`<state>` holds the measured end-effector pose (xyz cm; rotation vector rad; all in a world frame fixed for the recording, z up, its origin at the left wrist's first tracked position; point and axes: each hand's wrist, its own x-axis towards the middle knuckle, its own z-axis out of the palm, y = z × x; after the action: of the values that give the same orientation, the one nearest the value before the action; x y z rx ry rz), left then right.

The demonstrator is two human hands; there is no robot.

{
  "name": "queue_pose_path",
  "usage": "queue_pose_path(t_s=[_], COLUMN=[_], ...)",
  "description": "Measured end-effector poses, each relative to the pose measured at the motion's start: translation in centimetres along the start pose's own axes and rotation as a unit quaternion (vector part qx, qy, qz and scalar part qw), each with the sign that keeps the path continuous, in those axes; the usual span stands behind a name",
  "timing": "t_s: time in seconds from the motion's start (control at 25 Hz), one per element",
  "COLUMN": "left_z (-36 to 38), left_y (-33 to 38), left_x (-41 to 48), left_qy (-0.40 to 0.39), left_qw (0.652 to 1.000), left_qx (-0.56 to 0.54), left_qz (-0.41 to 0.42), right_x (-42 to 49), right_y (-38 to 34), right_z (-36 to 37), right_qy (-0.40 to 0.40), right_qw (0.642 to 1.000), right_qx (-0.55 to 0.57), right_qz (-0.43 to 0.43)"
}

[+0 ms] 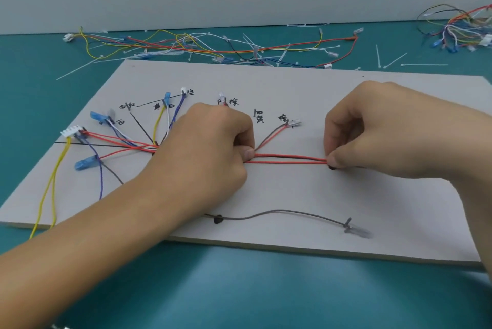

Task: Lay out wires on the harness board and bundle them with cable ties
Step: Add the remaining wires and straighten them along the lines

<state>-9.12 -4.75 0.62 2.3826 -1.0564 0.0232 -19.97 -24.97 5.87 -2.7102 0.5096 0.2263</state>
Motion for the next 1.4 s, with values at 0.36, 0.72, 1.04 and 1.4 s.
queue_pose_path(t_s=[0.36, 0.72, 1.04, 1.4], left_z=[1.5, 2.1, -5.1, -8.8], left_y=[1.6, 3.8, 0.5, -9.3], left_x=[1.1, 1.0, -2.3, -5.4], left_qy=[0.013, -0.001, 0.002, -0.107], left_qw=[0.999, 1.0, 0.996, 0.99], left_qx=[-0.034, -0.009, -0.084, 0.072], left_qz=[-0.022, -0.026, 0.015, 0.059], right_x=[0.5, 0.4, 0.4, 0.3], right_y=[1.4, 2.7, 2.9, -0.2], right_z=[-1.1, -1.8, -1.8, 0.2], right_qy=[0.025, -0.035, -0.038, 0.071], right_qw=[0.999, 0.993, 0.995, 0.995], right_qx=[-0.019, -0.07, -0.051, 0.061], right_qz=[0.031, 0.089, 0.071, -0.026])
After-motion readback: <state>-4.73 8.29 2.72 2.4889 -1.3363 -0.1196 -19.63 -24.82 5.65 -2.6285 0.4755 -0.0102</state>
